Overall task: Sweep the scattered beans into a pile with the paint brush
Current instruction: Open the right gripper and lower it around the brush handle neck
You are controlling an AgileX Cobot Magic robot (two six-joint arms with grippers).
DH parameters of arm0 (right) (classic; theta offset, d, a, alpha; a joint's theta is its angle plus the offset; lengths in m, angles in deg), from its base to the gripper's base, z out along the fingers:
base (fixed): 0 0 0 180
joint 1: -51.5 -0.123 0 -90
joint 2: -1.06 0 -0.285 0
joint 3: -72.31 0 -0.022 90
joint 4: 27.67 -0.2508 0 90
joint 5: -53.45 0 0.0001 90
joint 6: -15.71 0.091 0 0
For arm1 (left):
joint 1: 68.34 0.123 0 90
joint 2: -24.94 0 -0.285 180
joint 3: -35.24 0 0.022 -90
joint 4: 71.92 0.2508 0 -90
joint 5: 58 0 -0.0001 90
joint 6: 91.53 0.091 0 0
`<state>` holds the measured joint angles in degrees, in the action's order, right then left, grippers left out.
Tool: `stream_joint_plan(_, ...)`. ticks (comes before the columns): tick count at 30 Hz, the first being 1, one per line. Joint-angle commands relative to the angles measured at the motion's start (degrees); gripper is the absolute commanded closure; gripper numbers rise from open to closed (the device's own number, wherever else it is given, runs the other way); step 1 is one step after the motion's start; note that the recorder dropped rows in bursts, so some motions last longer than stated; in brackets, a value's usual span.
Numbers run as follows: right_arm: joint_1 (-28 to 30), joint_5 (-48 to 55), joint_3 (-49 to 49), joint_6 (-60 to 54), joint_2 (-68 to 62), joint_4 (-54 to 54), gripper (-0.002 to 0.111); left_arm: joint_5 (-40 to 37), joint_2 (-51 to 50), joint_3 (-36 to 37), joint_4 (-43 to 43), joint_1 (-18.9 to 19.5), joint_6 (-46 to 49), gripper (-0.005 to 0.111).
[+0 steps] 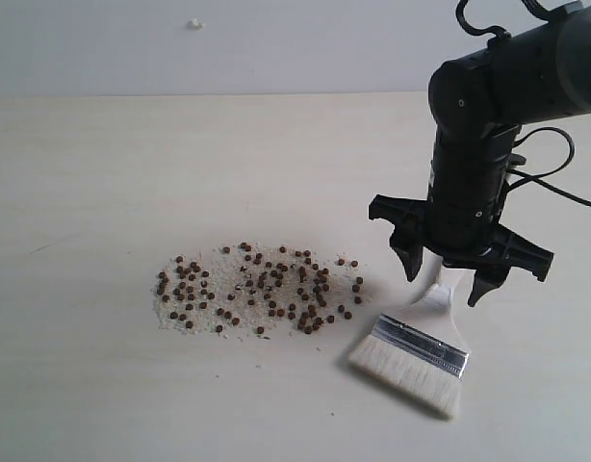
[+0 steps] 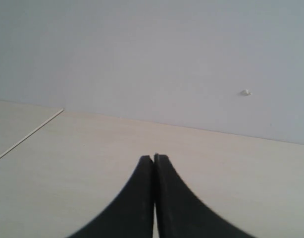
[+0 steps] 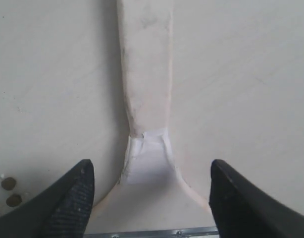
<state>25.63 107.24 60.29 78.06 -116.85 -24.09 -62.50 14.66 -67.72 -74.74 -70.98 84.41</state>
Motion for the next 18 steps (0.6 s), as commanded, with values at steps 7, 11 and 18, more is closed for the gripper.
stream_joint_plan(7, 0.3, 0.4, -1.4, -0.1, 0.0, -0.2, 0.046, 0.2, 0.4, 0.2, 0.0, -0.3, -0.5, 0.107)
stream_joint_plan(11, 0.7, -2.3, -3.5, 1.4, 0.0, 0.0, 0.046, 0.2, 0.4, 0.2, 0.0, -0.3, -0.5, 0.107)
stream_joint_plan(18, 0.7, -6.3, -3.6, 1.2, 0.0, 0.1, 0.046, 0.2, 0.4, 0.2, 0.0, -0.3, -0.5, 0.107)
